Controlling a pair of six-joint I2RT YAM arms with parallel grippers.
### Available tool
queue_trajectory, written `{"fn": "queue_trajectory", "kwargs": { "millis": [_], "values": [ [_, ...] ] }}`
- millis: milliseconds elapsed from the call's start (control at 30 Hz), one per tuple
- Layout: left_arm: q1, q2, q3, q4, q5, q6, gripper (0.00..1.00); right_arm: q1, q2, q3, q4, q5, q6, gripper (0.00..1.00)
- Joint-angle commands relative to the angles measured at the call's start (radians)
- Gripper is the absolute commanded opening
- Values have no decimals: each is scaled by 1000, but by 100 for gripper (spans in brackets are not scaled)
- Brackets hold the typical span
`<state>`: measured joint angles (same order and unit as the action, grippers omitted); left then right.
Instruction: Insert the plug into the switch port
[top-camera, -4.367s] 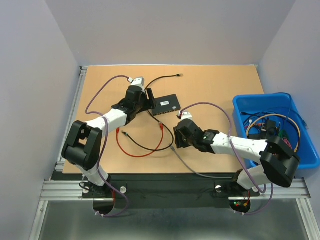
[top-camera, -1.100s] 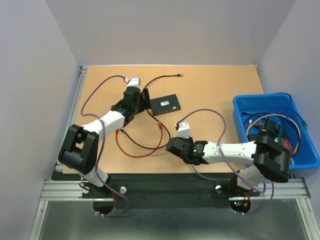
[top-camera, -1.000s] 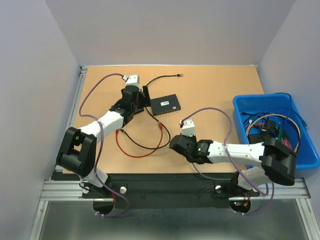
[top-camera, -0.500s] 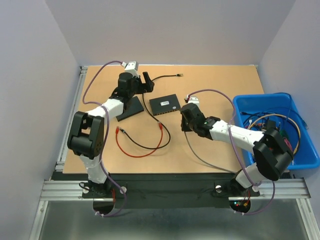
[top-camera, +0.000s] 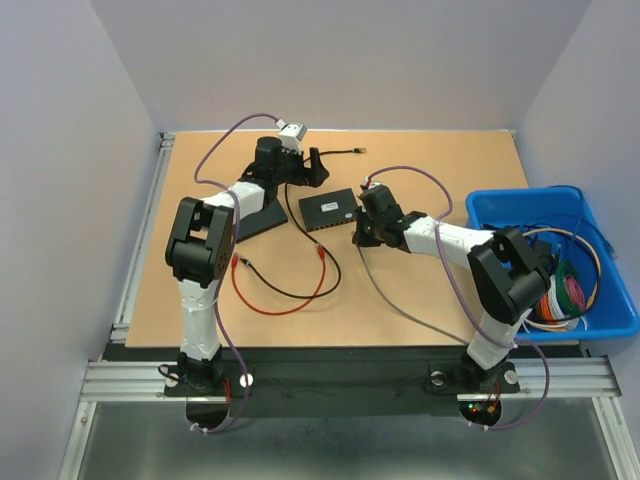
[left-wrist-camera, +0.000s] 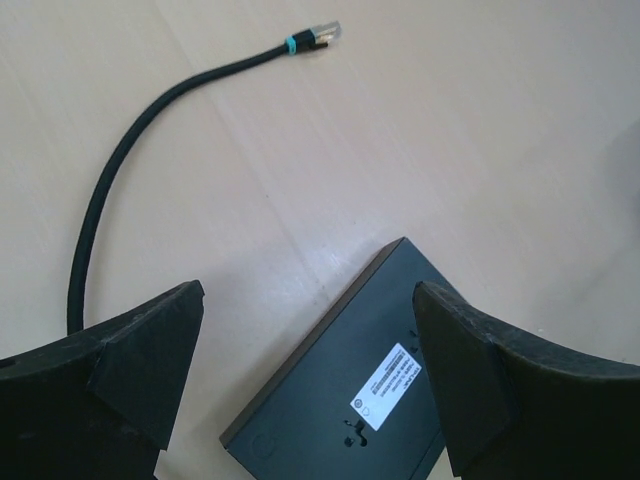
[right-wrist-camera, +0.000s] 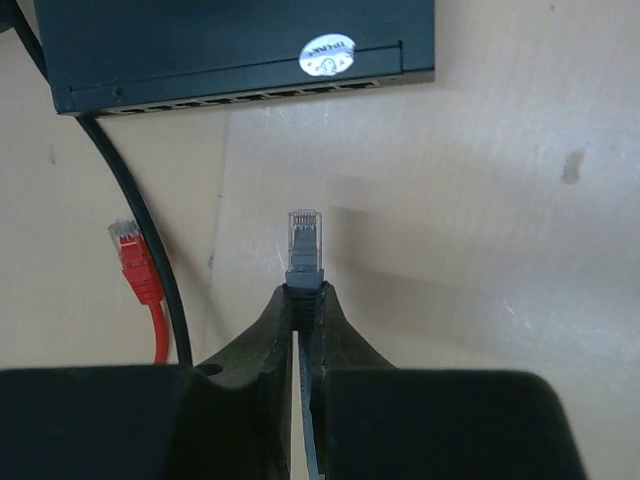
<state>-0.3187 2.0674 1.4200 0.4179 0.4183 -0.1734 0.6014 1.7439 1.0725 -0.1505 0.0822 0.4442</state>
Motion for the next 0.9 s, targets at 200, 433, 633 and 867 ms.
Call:
{"fn": "queue_trajectory", "kwargs": {
  "millis": [200,433,633,867],
  "values": [
    [4,51,114,-137,65,95,97,-5,134,150,49,-55,-18,0],
    [6,76,126,-175,85,130,97,-12,184,201,37,-29,-19,1],
    [6,103,151,-214,96,143,96,-15,215,248,17,-1,-21,0],
    [7,115,154,-209,120,141,95,-14,224,290,-12,34,-24,0]
  ]
}}
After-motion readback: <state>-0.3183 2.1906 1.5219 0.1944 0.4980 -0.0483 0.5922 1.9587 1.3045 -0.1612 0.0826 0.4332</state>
